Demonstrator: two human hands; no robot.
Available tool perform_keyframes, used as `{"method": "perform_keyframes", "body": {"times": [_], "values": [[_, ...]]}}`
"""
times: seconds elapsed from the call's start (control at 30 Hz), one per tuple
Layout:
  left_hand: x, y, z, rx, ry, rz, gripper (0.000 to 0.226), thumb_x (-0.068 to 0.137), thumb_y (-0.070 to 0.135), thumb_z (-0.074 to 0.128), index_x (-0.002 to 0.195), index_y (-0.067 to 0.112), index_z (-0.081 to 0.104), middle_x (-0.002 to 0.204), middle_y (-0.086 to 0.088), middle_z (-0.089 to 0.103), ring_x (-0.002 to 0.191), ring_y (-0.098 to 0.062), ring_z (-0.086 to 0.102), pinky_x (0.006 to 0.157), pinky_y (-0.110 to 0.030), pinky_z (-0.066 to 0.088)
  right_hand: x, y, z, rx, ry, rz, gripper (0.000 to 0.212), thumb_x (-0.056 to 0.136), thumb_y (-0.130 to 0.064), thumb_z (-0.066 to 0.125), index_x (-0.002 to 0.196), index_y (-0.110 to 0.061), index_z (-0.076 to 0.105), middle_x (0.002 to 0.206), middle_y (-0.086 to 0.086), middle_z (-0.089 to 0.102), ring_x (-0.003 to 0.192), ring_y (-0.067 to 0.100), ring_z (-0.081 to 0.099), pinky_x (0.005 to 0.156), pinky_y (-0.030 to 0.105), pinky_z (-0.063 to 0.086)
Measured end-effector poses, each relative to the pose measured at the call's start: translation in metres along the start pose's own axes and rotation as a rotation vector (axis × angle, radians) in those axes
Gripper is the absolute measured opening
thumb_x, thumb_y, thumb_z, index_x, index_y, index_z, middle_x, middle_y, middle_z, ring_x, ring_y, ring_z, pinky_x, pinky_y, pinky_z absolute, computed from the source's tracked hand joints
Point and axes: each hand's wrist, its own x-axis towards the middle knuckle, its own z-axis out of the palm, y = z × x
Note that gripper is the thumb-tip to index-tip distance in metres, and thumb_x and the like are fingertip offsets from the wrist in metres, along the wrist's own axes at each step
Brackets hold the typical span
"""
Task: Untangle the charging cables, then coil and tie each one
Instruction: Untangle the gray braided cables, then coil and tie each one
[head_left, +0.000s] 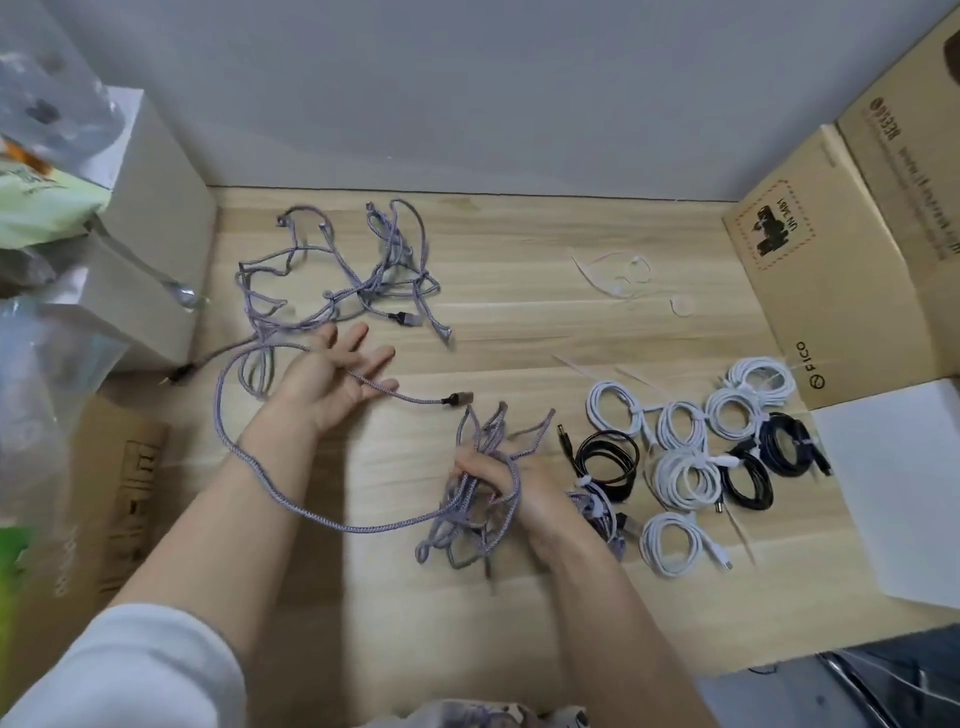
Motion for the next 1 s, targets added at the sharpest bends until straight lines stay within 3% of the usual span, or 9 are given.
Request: {"method": "perform_keyframes", "body": {"times": [0.13, 0.23, 0.37, 0.53, 0.6, 0.67, 0.73, 0.87, 1.0], "values": [[-0.004, 0.014, 0.015, 0.134, -0.093, 0.044, 0.013, 0.101, 0.031, 0.036, 0.102, 0.025, 0.048, 0.097, 0.001, 0.057, 0.077, -0.018, 0.066, 0.062, -0.032, 0.057, 0.0, -0.005, 0.0, 0.035, -0.008, -0.207, 0.022, 0.082, -0.04, 0.064, 0.08, -0.019, 0.071, 0.079, -0.01, 0.065, 0.072, 0.003, 0.058, 0.064, 0.016, 0.044], [-0.028, 0.028, 0.022, 0.459, -0.108, 0.009, 0.052, 0.096, 0.058, 0.02, 0.103, 0.019, 0.055, 0.094, -0.013, 0.067, 0.071, -0.025, 0.07, 0.071, -0.036, 0.055, 0.001, -0.007, 0.006, 0.122, -0.169, -0.247, 0.023, 0.075, -0.054, 0.066, 0.082, -0.033, 0.073, 0.084, -0.015, 0.067, 0.076, 0.001, 0.058, 0.071, 0.021, 0.046], [-0.07, 0.04, 0.036, 0.732, -0.017, 0.123, 0.077, 0.089, 0.07, 0.004, 0.099, 0.017, 0.059, 0.069, -0.018, 0.071, 0.064, -0.028, 0.071, 0.06, -0.031, 0.058, 0.005, 0.007, 0.019, 0.065, -0.268, -0.186, 0.019, 0.078, -0.04, 0.066, 0.093, -0.028, 0.07, 0.085, -0.013, 0.067, 0.075, -0.004, 0.059, 0.071, 0.014, 0.047], [-0.105, 0.018, 0.056, 0.668, -0.162, 0.225, 0.065, 0.096, 0.056, 0.013, 0.091, 0.011, 0.061, 0.06, -0.007, 0.069, 0.053, -0.015, 0.067, 0.054, -0.02, 0.055, 0.009, 0.034, 0.027, 0.119, -0.038, 0.079, 0.019, 0.092, 0.004, 0.053, 0.104, -0.011, 0.054, 0.086, 0.001, 0.055, 0.056, -0.006, 0.061, 0.059, 0.008, 0.047], [-0.111, 0.006, 0.06, 0.663, -0.218, 0.314, 0.042, 0.102, 0.036, 0.029, 0.089, 0.011, 0.059, 0.064, -0.002, 0.068, 0.055, -0.008, 0.063, 0.062, -0.02, 0.052, 0.01, 0.043, 0.023, -0.133, 0.047, 0.058, 0.034, 0.076, -0.019, 0.076, 0.101, -0.031, 0.056, 0.101, 0.003, 0.055, 0.089, 0.007, 0.064, 0.083, 0.018, 0.051], [-0.117, -0.002, 0.066, 0.7, -0.213, 0.373, 0.024, 0.102, 0.01, 0.034, 0.092, 0.011, 0.055, 0.073, -0.004, 0.065, 0.056, -0.002, 0.06, 0.066, -0.02, 0.048, 0.006, 0.04, 0.017, -0.62, 0.019, 0.063, 0.074, 0.05, -0.042, 0.081, 0.116, -0.049, 0.049, 0.129, 0.009, 0.044, 0.126, 0.026, 0.044, 0.105, 0.038, 0.04], [-0.122, -0.005, 0.073, 0.659, -0.155, 0.345, 0.029, 0.098, -0.002, 0.028, 0.089, 0.011, 0.052, 0.077, -0.007, 0.06, 0.049, 0.001, 0.056, 0.06, -0.015, 0.044, -0.004, 0.024, 0.011, -1.025, -0.119, 0.086, 0.093, 0.063, -0.036, 0.079, 0.142, -0.038, 0.03, 0.143, 0.015, 0.032, 0.136, 0.033, 0.026, 0.11, 0.044, 0.031], [-0.127, -0.01, 0.075, 0.795, -0.067, 0.429, 0.024, 0.098, 0.001, 0.034, 0.108, 0.006, 0.055, 0.096, -0.012, 0.063, 0.07, -0.008, 0.062, 0.066, -0.013, 0.042, -0.029, -0.009, 0.004, -1.21, -0.194, -0.045, 0.07, 0.073, -0.028, 0.079, 0.133, -0.016, 0.046, 0.131, 0.012, 0.05, 0.122, 0.03, 0.047, 0.098, 0.04, 0.044], [-0.141, -0.012, 0.065, 1.131, 0.024, 0.855, 0.031, 0.097, 0.005, 0.045, 0.125, 0.012, 0.059, 0.087, 0.0, 0.067, 0.083, -0.017, 0.064, 0.078, -0.025, 0.046, -0.054, -0.037, -0.009, -1.171, -0.13, -0.142, 0.062, 0.076, -0.031, 0.076, 0.132, -0.019, 0.053, 0.115, -0.001, 0.061, 0.108, 0.02, 0.057, 0.095, 0.036, 0.045]]}}
